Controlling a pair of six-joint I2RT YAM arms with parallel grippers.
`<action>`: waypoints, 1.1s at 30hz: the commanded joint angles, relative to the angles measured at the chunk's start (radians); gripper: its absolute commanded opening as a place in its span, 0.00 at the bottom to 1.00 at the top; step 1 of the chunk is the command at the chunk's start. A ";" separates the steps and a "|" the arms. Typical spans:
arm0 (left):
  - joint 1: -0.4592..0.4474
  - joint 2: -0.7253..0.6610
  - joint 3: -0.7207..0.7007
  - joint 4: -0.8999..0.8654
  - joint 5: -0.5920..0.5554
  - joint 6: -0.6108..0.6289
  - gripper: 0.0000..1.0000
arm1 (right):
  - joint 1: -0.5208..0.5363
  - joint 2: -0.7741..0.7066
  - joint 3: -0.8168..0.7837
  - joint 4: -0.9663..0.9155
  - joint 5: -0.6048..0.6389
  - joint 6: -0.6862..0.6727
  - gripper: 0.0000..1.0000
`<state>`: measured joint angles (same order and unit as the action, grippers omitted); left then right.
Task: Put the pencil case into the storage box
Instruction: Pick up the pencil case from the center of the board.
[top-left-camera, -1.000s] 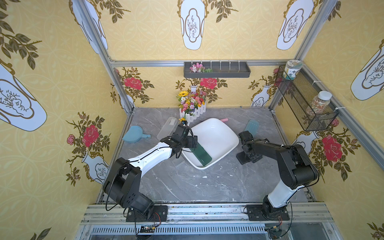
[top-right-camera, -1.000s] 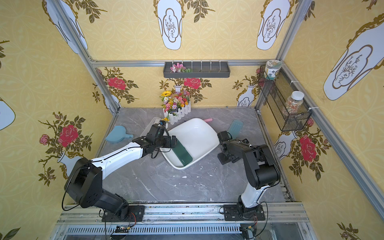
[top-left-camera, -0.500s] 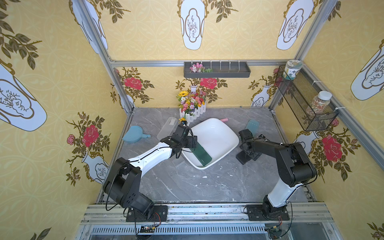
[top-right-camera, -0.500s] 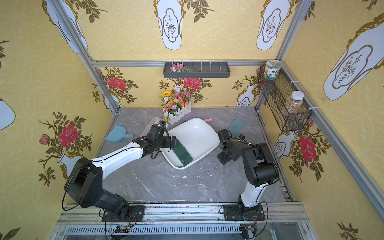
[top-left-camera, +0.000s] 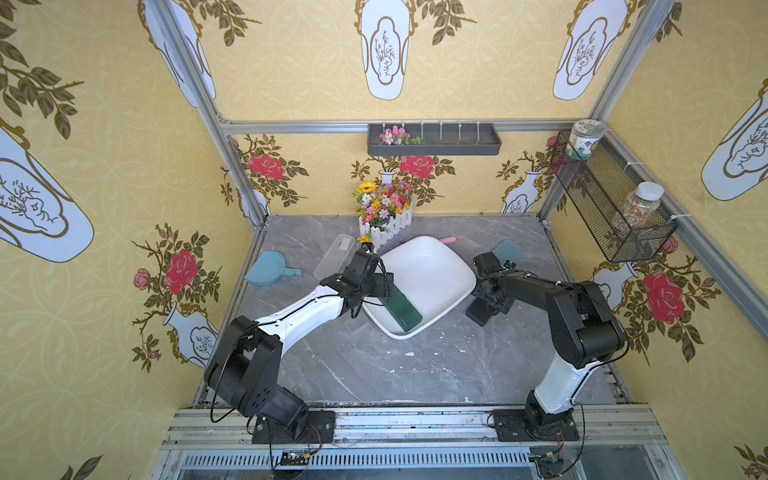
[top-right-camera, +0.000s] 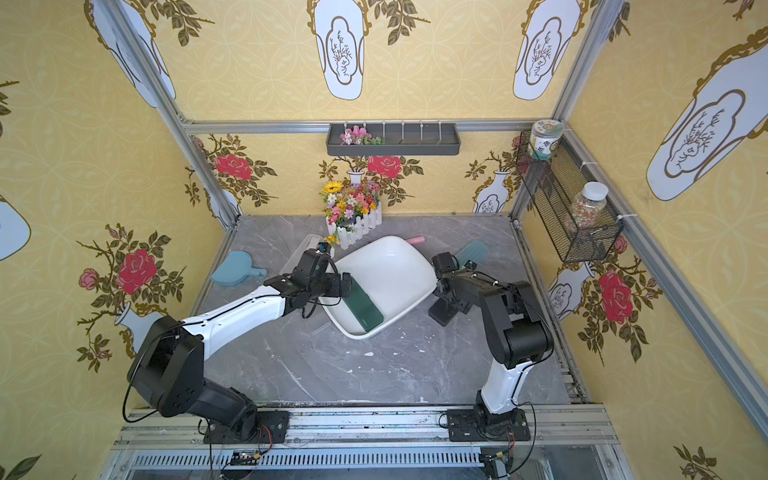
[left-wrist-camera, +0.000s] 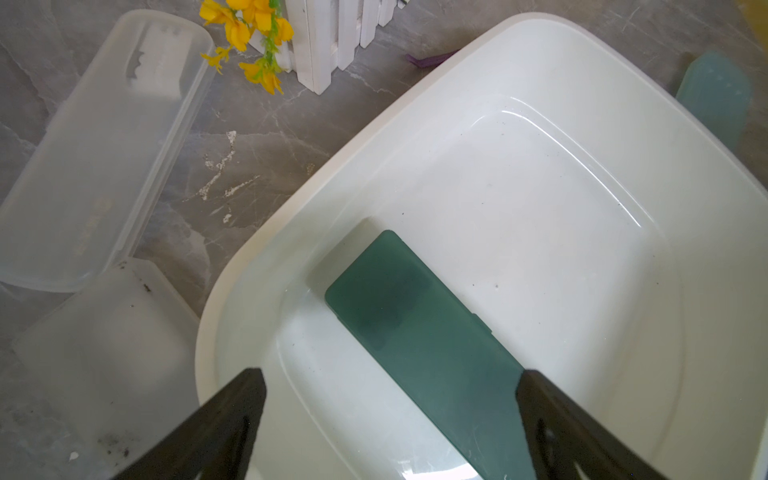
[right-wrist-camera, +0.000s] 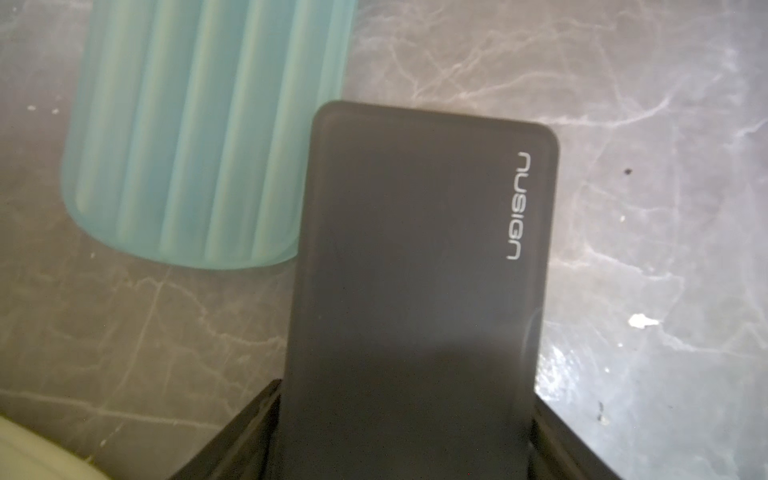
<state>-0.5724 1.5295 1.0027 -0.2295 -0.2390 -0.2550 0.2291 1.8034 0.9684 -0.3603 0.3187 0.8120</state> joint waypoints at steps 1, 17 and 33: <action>0.000 -0.002 -0.008 0.014 -0.009 0.013 1.00 | 0.000 0.013 -0.026 -0.140 -0.238 -0.056 0.83; 0.000 -0.012 -0.008 0.008 -0.012 0.014 1.00 | -0.069 -0.034 -0.047 -0.193 -0.282 -0.161 0.82; 0.000 -0.007 -0.007 0.004 -0.017 0.016 1.00 | -0.095 -0.056 -0.066 -0.175 -0.313 -0.232 0.81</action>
<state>-0.5728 1.5188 1.0019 -0.2306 -0.2478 -0.2443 0.1379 1.7336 0.9272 -0.3836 0.1215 0.5694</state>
